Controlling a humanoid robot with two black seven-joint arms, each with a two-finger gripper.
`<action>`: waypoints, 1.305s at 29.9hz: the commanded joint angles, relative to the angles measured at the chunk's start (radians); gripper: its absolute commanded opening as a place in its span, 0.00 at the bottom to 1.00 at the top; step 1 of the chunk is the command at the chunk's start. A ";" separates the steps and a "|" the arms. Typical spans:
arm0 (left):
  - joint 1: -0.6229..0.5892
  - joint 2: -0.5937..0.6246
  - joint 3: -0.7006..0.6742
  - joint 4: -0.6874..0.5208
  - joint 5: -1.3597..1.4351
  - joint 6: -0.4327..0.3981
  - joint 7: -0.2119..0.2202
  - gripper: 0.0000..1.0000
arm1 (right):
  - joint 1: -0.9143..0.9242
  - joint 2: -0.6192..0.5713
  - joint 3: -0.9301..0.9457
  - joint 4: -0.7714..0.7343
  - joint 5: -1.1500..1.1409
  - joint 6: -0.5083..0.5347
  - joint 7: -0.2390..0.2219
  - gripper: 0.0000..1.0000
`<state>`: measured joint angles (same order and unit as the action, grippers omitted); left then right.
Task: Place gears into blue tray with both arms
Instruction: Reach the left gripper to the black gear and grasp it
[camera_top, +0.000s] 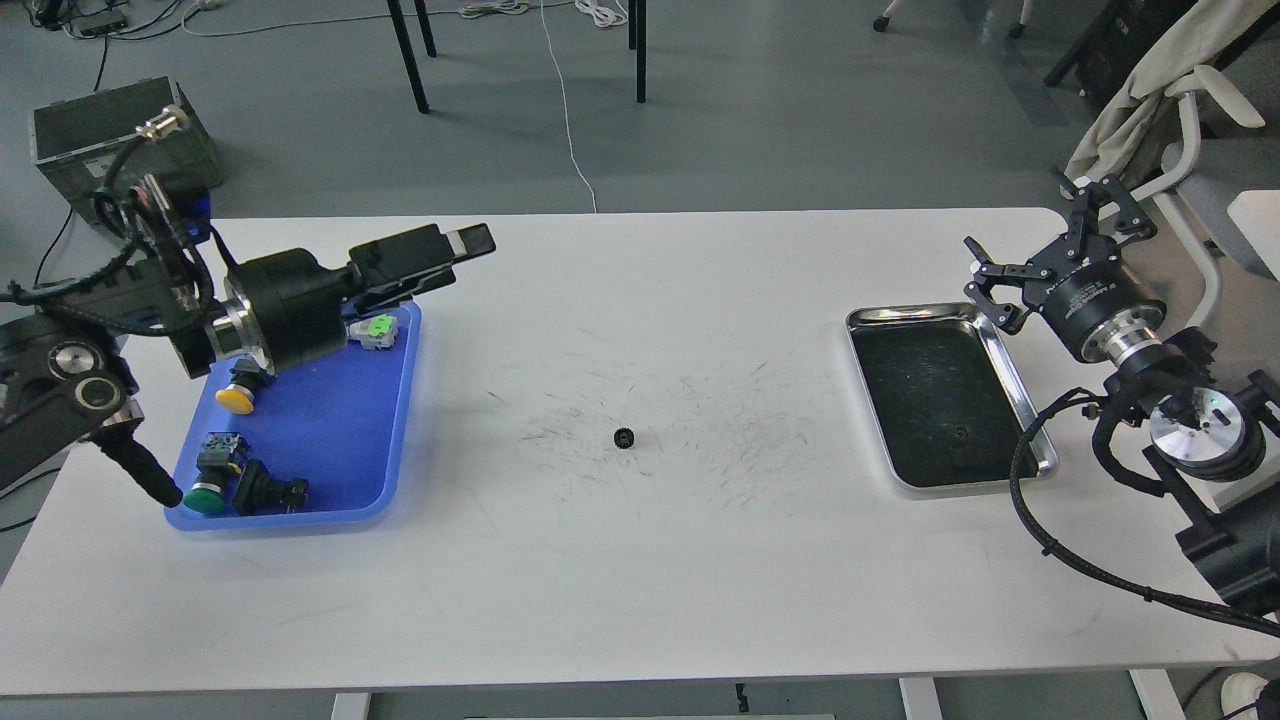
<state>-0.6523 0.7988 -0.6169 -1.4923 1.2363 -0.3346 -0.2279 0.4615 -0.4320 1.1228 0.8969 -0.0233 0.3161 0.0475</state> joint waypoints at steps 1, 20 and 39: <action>0.002 -0.087 0.038 -0.005 0.305 0.090 0.048 0.98 | -0.024 0.001 0.031 -0.036 0.002 0.003 0.000 0.97; 0.055 -0.441 0.215 0.216 0.945 0.259 0.144 0.96 | -0.024 0.009 0.011 -0.090 0.082 0.003 0.000 0.97; 0.095 -0.615 0.273 0.481 0.945 0.336 0.171 0.78 | -0.027 0.007 -0.003 -0.102 0.077 0.005 0.000 0.97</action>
<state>-0.5563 0.1974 -0.3522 -1.0250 2.1818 -0.0018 -0.0637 0.4369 -0.4250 1.1279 0.7933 0.0548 0.3207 0.0476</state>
